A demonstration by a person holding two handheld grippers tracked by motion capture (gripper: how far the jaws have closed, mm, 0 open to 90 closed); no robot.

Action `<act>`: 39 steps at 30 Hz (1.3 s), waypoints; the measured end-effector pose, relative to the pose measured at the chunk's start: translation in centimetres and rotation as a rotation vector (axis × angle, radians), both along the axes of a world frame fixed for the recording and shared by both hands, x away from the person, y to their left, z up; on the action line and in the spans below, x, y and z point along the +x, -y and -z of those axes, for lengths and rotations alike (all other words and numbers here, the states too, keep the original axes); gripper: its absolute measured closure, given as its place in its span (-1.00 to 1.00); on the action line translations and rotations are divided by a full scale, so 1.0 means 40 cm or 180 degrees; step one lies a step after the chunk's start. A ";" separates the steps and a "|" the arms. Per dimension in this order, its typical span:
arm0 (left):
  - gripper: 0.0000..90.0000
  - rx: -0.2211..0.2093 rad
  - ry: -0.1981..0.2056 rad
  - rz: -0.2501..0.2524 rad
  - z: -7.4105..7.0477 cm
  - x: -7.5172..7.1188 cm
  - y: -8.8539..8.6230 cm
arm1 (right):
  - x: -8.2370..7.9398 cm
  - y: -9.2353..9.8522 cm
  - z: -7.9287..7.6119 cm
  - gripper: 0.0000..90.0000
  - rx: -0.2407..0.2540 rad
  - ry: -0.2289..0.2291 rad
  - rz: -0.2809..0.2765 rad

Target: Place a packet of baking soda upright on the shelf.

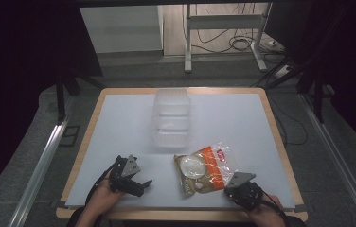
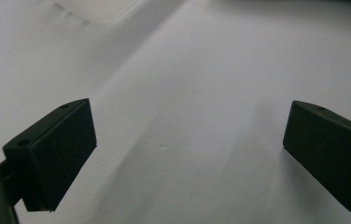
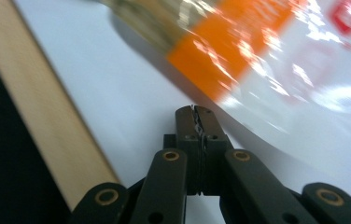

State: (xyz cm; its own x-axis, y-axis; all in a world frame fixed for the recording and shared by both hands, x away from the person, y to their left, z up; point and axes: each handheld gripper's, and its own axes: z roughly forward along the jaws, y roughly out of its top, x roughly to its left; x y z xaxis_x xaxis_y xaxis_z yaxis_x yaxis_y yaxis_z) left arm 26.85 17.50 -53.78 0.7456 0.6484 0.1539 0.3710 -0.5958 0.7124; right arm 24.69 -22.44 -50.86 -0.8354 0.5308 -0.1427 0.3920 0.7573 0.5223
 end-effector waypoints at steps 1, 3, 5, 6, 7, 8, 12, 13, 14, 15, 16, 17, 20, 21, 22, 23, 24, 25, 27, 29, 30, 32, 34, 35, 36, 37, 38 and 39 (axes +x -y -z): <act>-0.94 -0.0003 -0.0011 -0.0009 0.001 0.000 0.001 | 0.002 0.004 0.000 0.96 -0.0033 0.0042 0.0023; -0.94 0.0001 -0.0013 -0.0010 0.002 0.000 0.001 | 0.003 0.004 0.000 0.96 -0.0043 0.0058 0.0036; -0.94 -0.0004 -0.0013 -0.0010 0.001 0.000 0.000 | 0.008 0.002 0.001 0.96 -0.0072 0.0125 0.0060; -0.94 -0.0006 -0.0011 -0.0007 0.001 0.000 0.001 | 0.014 -0.001 0.002 0.96 -0.0093 0.0158 0.0076; -0.94 -0.0003 -0.0013 -0.0007 0.001 0.000 0.001 | 0.017 -0.002 0.002 0.96 -0.0118 0.0188 0.0101; -0.94 -0.0003 -0.0013 -0.0007 0.001 0.000 0.001 | 0.017 -0.002 0.002 0.96 -0.0118 0.0188 0.0101; -0.94 0.0011 -0.0015 0.0005 0.002 0.000 0.002 | 0.036 0.002 0.001 0.96 -0.0127 0.0214 0.0140; -0.94 0.0011 -0.0015 0.0005 0.002 0.000 0.002 | 0.036 0.002 0.001 0.96 -0.0127 0.0214 0.0140; -0.94 0.0002 -0.0017 0.0004 0.002 0.000 0.001 | 0.038 0.011 0.001 0.96 -0.0058 0.0159 0.0182; -0.94 -0.0001 -0.0017 0.0002 0.002 0.000 0.001 | 0.037 0.017 -0.001 0.96 0.0017 0.0088 0.0200; -0.94 -0.0003 -0.0018 0.0001 0.002 0.000 0.001 | 0.035 0.022 -0.001 0.95 0.0098 0.0025 0.0184; -0.94 -0.0004 -0.0023 0.0000 0.002 0.001 0.000 | 0.032 0.024 -0.001 0.95 0.0157 -0.0013 0.0177; -0.94 0.0010 -0.0013 0.0013 0.002 0.000 0.002 | 0.014 0.010 -0.002 0.94 0.0295 -0.0127 -0.0006; -0.94 0.0009 -0.0017 0.0009 0.002 0.000 0.002 | 0.010 0.001 -0.001 0.94 0.0316 -0.0144 -0.0062; -0.94 0.0010 -0.0017 0.0010 0.002 0.000 0.003 | 0.002 -0.018 0.002 0.94 0.0308 -0.0170 -0.0162; -0.94 0.0015 -0.0013 0.0016 0.002 0.000 0.003 | -0.004 -0.035 0.008 0.96 0.0242 -0.0158 -0.0225; -0.94 0.0010 -0.0017 0.0011 0.002 0.000 0.003 | -0.010 -0.048 0.009 0.96 0.0160 -0.0055 -0.0258; -0.94 0.0009 -0.0018 0.0011 0.002 0.000 0.003 | -0.012 -0.055 0.008 0.96 0.0089 -0.0009 -0.0274; -0.94 0.0008 -0.0019 0.0011 0.003 0.000 0.003 | -0.017 -0.072 0.010 0.97 -0.0103 0.0206 -0.0318; -0.94 0.0017 -0.0013 0.0020 0.003 0.000 0.003 | -0.024 -0.090 0.012 0.97 -0.0320 0.0404 -0.0412; -0.94 0.0022 -0.0012 0.0021 0.003 0.000 0.004 | -0.025 -0.097 0.014 0.97 -0.0380 0.0483 -0.0426; -0.94 0.0027 -0.0011 0.0031 0.002 -0.001 0.004 | -0.022 -0.103 0.016 0.97 -0.0418 0.0560 -0.0429; -0.94 0.0022 -0.0018 0.0026 0.002 -0.001 0.005 | -0.015 -0.105 0.019 0.97 -0.0478 0.0652 -0.0425; -0.94 0.0021 -0.0021 0.0023 0.003 -0.001 0.004 | -0.011 -0.106 0.019 0.97 -0.0503 0.0676 -0.0414; -0.94 0.0026 -0.0014 0.0029 0.003 0.000 0.004 | -0.007 -0.106 0.020 0.97 -0.0513 0.0707 -0.0404; -0.94 0.0024 -0.0013 0.0031 0.002 0.000 0.004 | -0.005 -0.105 0.019 0.97 -0.0520 0.0722 -0.0376; -0.94 0.0015 -0.0018 0.0025 0.002 -0.001 0.004 | 0.000 -0.103 0.020 0.97 -0.0605 0.0783 -0.0306; -0.94 0.0020 -0.0011 0.0032 0.002 -0.001 0.003 | 0.007 -0.097 0.020 0.97 -0.0622 0.0789 -0.0263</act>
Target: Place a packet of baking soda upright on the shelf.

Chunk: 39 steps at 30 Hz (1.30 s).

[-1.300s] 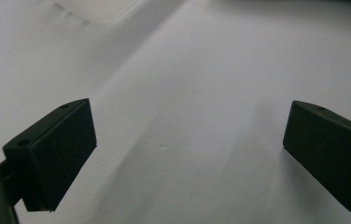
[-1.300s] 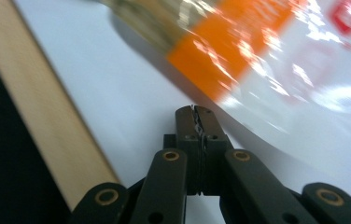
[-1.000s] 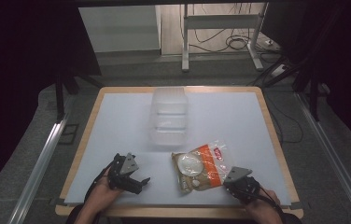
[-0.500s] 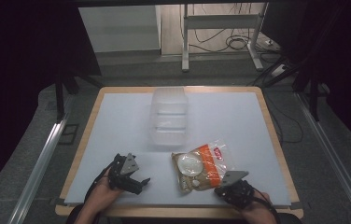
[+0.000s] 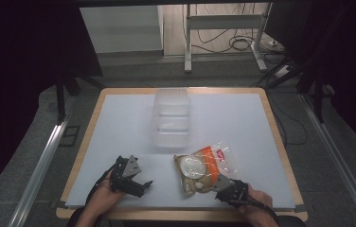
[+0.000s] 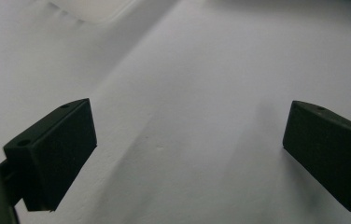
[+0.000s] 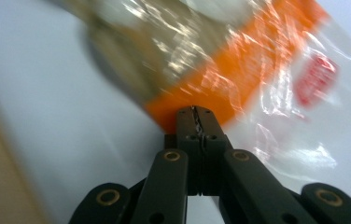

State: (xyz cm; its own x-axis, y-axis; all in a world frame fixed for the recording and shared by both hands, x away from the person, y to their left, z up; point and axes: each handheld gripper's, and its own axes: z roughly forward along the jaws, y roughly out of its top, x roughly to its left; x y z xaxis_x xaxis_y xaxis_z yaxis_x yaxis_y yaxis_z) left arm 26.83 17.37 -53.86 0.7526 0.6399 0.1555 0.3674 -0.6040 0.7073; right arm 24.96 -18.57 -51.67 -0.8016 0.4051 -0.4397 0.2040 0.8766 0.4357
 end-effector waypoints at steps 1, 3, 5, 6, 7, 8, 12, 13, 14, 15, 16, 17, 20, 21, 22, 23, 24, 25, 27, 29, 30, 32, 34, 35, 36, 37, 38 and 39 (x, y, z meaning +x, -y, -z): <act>-0.94 0.0000 -0.0001 0.0000 0.000 0.000 0.000 | 0.009 0.012 -0.004 0.97 0.0136 -0.0091 0.0061; -0.94 -0.0004 -0.0009 -0.0008 0.001 0.000 0.001 | 0.015 0.029 -0.010 0.97 0.0300 -0.0231 0.0100; -0.94 -0.0003 -0.0016 -0.0005 0.001 0.000 0.001 | 0.010 0.034 -0.016 0.97 0.0594 -0.0441 0.0045; -0.94 0.0001 -0.0017 -0.0003 0.002 0.001 0.001 | 0.006 0.032 -0.017 0.97 0.0746 -0.0562 -0.0021; -0.94 0.0007 -0.0017 -0.0001 0.002 0.000 0.002 | 0.003 0.024 -0.016 0.97 0.0823 -0.0663 -0.0087; -0.94 0.0007 -0.0017 -0.0001 0.002 0.000 0.002 | 0.001 0.012 -0.012 0.97 0.0847 -0.0747 -0.0130; -0.94 0.0031 -0.0006 0.0017 0.002 -0.001 0.004 | 0.011 -0.010 -0.002 0.97 0.0758 -0.0770 -0.0114; -0.94 0.0031 -0.0006 0.0019 0.002 -0.001 0.004 | 0.018 -0.013 -0.001 0.97 0.0757 -0.0759 -0.0103; -0.94 0.0025 -0.0014 0.0011 0.003 -0.001 0.005 | 0.026 -0.015 0.000 0.97 0.0765 -0.0757 -0.0084; -0.94 0.0032 -0.0013 0.0017 0.003 0.000 0.005 | 0.027 -0.016 0.001 0.97 0.0751 -0.0739 -0.0087; -0.94 0.0032 -0.0013 0.0017 0.003 0.000 0.005 | 0.028 -0.017 0.001 0.97 0.0752 -0.0735 -0.0087; -0.94 0.0035 -0.0012 0.0018 0.003 0.000 0.005 | 0.029 -0.018 0.001 0.97 0.0742 -0.0718 -0.0084; -0.94 0.0038 -0.0007 0.0019 0.003 0.000 0.006 | 0.031 -0.026 0.001 0.97 0.0657 -0.0516 -0.0011; -0.94 0.0032 -0.0013 0.0011 0.003 -0.001 0.007 | 0.036 -0.030 0.002 0.97 0.0517 -0.0347 0.0053; -0.94 0.0038 -0.0007 0.0020 0.003 -0.001 0.006 | 0.046 -0.032 0.001 0.97 0.0491 -0.0335 0.0067; -0.94 0.0040 -0.0006 0.0021 0.003 -0.001 0.006 | 0.058 -0.031 0.000 0.97 0.0525 -0.0377 0.0091; -0.94 0.0040 -0.0006 0.0021 0.003 -0.001 0.006 | 0.058 -0.031 0.000 0.97 0.0525 -0.0377 0.0091; -0.94 0.0031 -0.0013 0.0020 0.003 0.000 0.004 | 0.076 -0.032 0.001 0.97 0.0561 -0.0397 0.0101; -0.94 0.0023 -0.0020 0.0010 0.004 0.002 0.003 | 0.086 -0.039 0.001 0.97 0.0548 -0.0388 0.0110; -0.93 0.0026 -0.0020 0.0010 0.004 0.002 0.003 | 0.089 -0.041 0.001 0.97 0.0542 -0.0387 0.0114; -0.93 0.0038 -0.0012 0.0023 0.003 0.000 0.005 | 0.098 -0.042 0.002 0.97 0.0578 -0.0417 0.0118; -0.93 0.0040 -0.0008 0.0026 0.003 -0.001 0.007 | 0.106 -0.043 0.003 0.97 0.0632 -0.0448 0.0137; -0.93 0.0065 -0.0013 0.0039 0.003 0.000 0.009 | 0.114 -0.044 0.005 0.97 0.0668 -0.0461 0.0144; -0.94 0.0069 -0.0012 0.0039 0.003 0.000 0.009 | 0.116 -0.047 0.005 0.97 0.0676 -0.0462 0.0159; -0.93 0.0071 -0.0013 0.0042 0.003 0.000 0.009 | 0.121 -0.049 0.006 0.97 0.0671 -0.0450 0.0144; -0.94 0.0073 -0.0013 0.0040 0.003 0.000 0.009 | 0.125 -0.054 0.007 0.98 0.0676 -0.0443 0.0161; -0.93 0.0073 -0.0010 0.0037 0.003 0.000 0.009 | 0.132 -0.059 0.006 0.97 0.0663 -0.0441 0.0157; -0.94 0.0070 -0.0010 0.0035 0.003 0.000 0.009 | 0.138 -0.062 0.006 0.97 0.0654 -0.0436 0.0147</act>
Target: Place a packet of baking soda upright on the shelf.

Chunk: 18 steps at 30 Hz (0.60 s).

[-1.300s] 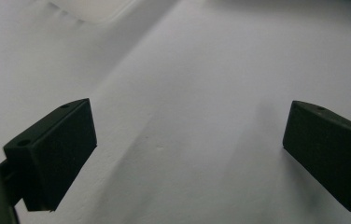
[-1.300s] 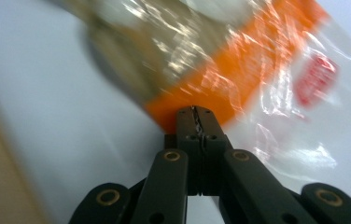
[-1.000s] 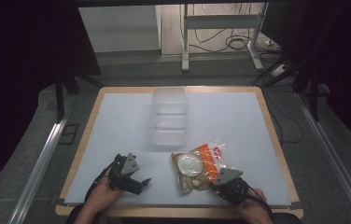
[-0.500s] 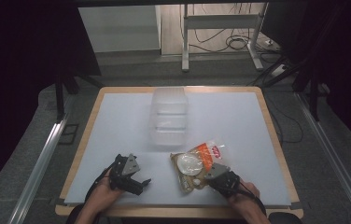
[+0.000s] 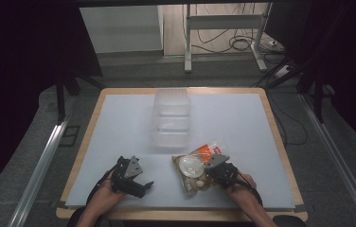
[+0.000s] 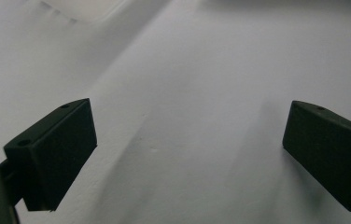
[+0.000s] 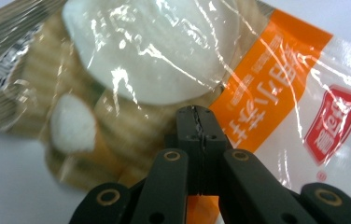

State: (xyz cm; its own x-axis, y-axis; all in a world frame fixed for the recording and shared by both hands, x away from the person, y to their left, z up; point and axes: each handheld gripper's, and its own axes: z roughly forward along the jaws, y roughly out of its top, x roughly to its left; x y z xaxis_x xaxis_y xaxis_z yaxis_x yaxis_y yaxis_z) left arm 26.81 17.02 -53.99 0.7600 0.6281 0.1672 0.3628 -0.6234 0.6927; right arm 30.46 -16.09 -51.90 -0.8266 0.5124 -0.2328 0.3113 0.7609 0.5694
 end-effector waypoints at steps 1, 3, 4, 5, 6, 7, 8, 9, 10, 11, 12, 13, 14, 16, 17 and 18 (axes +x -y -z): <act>-0.94 0.0000 0.0000 0.0000 0.000 0.000 0.000 | 0.000 0.000 0.000 0.97 0.0000 0.0000 0.0000; -0.94 -0.0014 -0.0004 -0.0004 0.000 0.001 -0.002 | 0.014 -0.008 0.000 0.97 0.0005 0.0010 0.0017; -0.93 -0.0015 -0.0004 -0.0003 0.000 0.001 -0.002 | 0.017 -0.010 0.000 0.97 -0.0004 0.0027 0.0021; -0.94 -0.0015 -0.0003 -0.0001 0.000 0.001 -0.003 | 0.019 -0.012 0.000 0.97 -0.0013 0.0032 0.0021; -0.94 -0.0016 0.0000 -0.0004 -0.001 0.000 -0.003 | 0.019 -0.013 -0.001 0.97 -0.0022 0.0030 0.0022; -0.93 -0.0031 -0.0001 -0.0011 -0.001 0.000 -0.003 | 0.019 -0.012 -0.003 0.97 -0.0029 0.0026 0.0013; -0.93 -0.0031 -0.0001 -0.0011 -0.001 0.000 -0.003 | 0.019 -0.008 -0.006 0.97 -0.0030 0.0016 -0.0002; -0.94 -0.0045 0.0003 -0.0014 -0.001 0.000 -0.004 | 0.019 -0.001 -0.012 0.89 0.0009 -0.0008 -0.0003; -0.94 -0.0054 0.0003 -0.0016 -0.002 0.000 -0.005 | 0.019 -0.001 -0.012 0.89 0.0009 -0.0008 -0.0003; -0.93 -0.0061 -0.0001 -0.0019 -0.001 0.000 -0.006 | 0.019 0.010 -0.021 0.80 0.0096 -0.0029 0.0008; -0.93 -0.0069 -0.0008 -0.0024 -0.001 0.001 -0.008 | 0.015 0.035 -0.045 0.67 0.0275 -0.0044 0.0074; -0.93 -0.0076 -0.0007 -0.0028 0.000 0.001 -0.007 | 0.013 0.048 -0.056 0.60 0.0321 -0.0013 0.0129; -0.93 -0.0069 -0.0007 -0.0021 -0.001 0.001 -0.007 | 0.010 0.060 -0.066 0.50 0.0353 0.0012 0.0173; -0.93 -0.0060 0.0001 -0.0017 -0.001 -0.001 -0.005 | 0.008 0.081 -0.078 0.24 0.0347 0.0031 0.0227; -0.93 -0.0052 0.0004 -0.0013 -0.001 -0.001 -0.004 | 0.007 0.093 -0.082 0.13 0.0333 0.0078 0.0285; -0.93 -0.0052 0.0004 -0.0013 -0.001 -0.001 -0.004 | 0.007 0.093 -0.082 0.13 0.0333 0.0078 0.0285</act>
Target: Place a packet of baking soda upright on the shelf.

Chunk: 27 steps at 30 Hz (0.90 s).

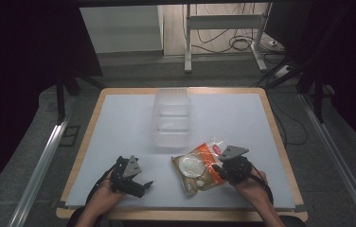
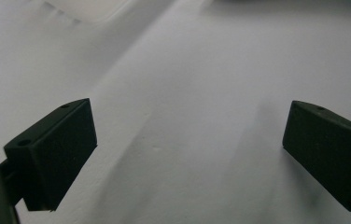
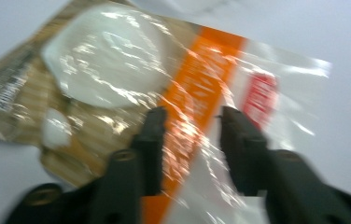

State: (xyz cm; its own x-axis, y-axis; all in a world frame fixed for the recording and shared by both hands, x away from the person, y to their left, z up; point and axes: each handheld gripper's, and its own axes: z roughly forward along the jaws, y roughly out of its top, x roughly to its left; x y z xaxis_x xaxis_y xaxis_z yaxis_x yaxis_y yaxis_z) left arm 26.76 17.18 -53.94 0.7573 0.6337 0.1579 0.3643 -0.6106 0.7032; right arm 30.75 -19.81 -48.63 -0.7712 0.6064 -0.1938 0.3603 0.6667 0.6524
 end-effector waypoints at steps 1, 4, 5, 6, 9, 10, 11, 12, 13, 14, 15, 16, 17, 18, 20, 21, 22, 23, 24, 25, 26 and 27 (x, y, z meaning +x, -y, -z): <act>-0.93 0.0005 -0.0004 0.0004 0.000 0.000 0.000 | 0.003 0.014 -0.001 -0.02 0.0017 0.0015 0.0058; -0.93 0.0000 -0.0012 -0.0002 0.001 0.002 -0.001 | 0.026 0.048 0.003 -0.45 0.0061 -0.0096 0.0207; -0.93 -0.0001 -0.0013 -0.0002 0.001 0.002 -0.001 | 0.033 0.054 0.006 -0.49 0.0051 -0.0141 0.0237; -0.93 -0.0001 -0.0013 -0.0002 0.001 0.002 -0.001 | 0.033 0.054 0.006 -0.49 0.0051 -0.0141 0.0237; -0.93 0.0001 -0.0013 0.0000 0.001 0.001 -0.001 | 0.059 0.073 0.025 -0.66 0.0176 -0.0400 0.0302; -0.93 0.0001 -0.0013 0.0000 0.001 0.001 -0.001 | 0.059 0.073 0.025 -0.66 0.0176 -0.0400 0.0302; -0.93 0.0002 -0.0013 0.0001 0.001 0.001 -0.001 | 0.066 0.077 0.030 -0.66 0.0219 -0.0460 0.0300; -0.93 0.0004 -0.0013 0.0001 0.001 0.001 -0.001 | 0.072 0.078 0.034 -0.68 0.0263 -0.0518 0.0302; -0.93 0.0006 -0.0014 0.0003 0.001 0.001 0.000 | 0.086 0.080 0.042 -0.68 0.0385 -0.0633 0.0258; -0.93 0.0006 -0.0014 0.0003 0.001 0.001 0.000 | 0.086 0.080 0.042 -0.68 0.0385 -0.0633 0.0258; -0.93 0.0006 -0.0015 0.0003 0.001 0.002 0.000 | 0.093 0.080 0.046 -0.68 0.0443 -0.0684 0.0238; -0.93 0.0006 -0.0016 0.0003 0.001 0.002 -0.001 | 0.104 0.078 0.053 -0.67 0.0538 -0.0776 0.0199; -0.93 0.0005 -0.0017 0.0002 0.002 0.002 -0.001 | 0.109 0.076 0.056 -0.66 0.0555 -0.0812 0.0197; -0.93 0.0002 -0.0019 0.0001 0.002 0.002 -0.001 | 0.114 0.075 0.059 -0.60 0.0566 -0.0865 0.0182; -0.93 -0.0003 -0.0019 0.0000 0.002 0.002 -0.001 | 0.122 0.075 0.066 -0.54 0.0687 -0.0996 0.0141; -0.93 -0.0003 -0.0019 0.0000 0.002 0.002 -0.001 | 0.125 0.074 0.068 -0.49 0.0746 -0.1068 0.0097; -0.93 0.0024 -0.0023 0.0013 0.001 0.002 -0.002 | 0.125 0.071 0.070 -0.45 0.0797 -0.1121 0.0048; -0.93 0.0024 -0.0023 0.0013 0.001 0.002 -0.002 | 0.125 0.071 0.070 -0.45 0.0797 -0.1121 0.0048; -0.93 0.0028 -0.0025 0.0013 0.002 0.003 -0.001 | 0.123 0.063 0.069 -0.42 0.0828 -0.1139 0.0013; -0.93 0.0032 -0.0025 0.0015 0.002 0.003 -0.001 | 0.123 0.059 0.069 -0.39 0.0855 -0.1165 -0.0016; -0.93 0.0032 -0.0025 0.0015 0.002 0.003 -0.001 | 0.123 0.054 0.069 -0.35 0.0884 -0.1201 -0.0045; -0.93 0.0034 -0.0027 0.0016 0.002 0.003 0.000 | 0.124 0.048 0.071 -0.34 0.0914 -0.1242 -0.0067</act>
